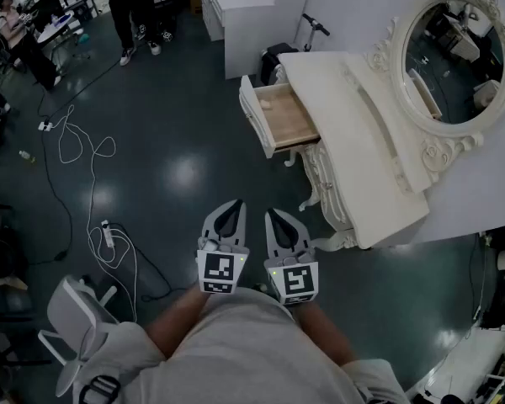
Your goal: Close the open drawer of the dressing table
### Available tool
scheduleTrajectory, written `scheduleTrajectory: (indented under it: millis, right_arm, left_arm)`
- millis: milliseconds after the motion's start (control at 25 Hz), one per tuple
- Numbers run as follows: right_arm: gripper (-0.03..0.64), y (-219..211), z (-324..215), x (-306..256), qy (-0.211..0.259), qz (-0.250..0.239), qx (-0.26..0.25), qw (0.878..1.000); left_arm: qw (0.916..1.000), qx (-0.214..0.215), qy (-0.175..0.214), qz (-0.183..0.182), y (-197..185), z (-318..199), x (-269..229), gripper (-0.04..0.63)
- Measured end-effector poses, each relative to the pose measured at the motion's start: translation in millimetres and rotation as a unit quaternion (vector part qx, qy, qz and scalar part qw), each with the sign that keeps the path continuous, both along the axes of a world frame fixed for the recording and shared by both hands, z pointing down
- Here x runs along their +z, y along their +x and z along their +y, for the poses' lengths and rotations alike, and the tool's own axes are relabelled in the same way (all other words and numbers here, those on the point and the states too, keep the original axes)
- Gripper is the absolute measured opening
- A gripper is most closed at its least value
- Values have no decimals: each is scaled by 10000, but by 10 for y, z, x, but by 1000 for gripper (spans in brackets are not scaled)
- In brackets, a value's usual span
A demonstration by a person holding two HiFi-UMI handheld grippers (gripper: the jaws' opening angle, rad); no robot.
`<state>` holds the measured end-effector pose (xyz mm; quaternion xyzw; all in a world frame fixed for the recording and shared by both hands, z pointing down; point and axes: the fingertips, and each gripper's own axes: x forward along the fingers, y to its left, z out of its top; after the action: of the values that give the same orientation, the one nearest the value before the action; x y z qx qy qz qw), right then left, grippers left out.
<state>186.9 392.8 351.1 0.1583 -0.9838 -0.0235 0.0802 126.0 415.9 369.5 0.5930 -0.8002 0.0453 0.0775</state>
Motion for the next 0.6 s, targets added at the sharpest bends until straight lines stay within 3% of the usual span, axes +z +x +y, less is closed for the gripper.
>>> scheduleTrajectory:
  millis: [600]
  right_arm:
    - [16, -630, 153, 290, -180, 238, -15, 9996]
  left_arm:
    - [9994, 29, -284, 180, -621, 184, 274, 6]
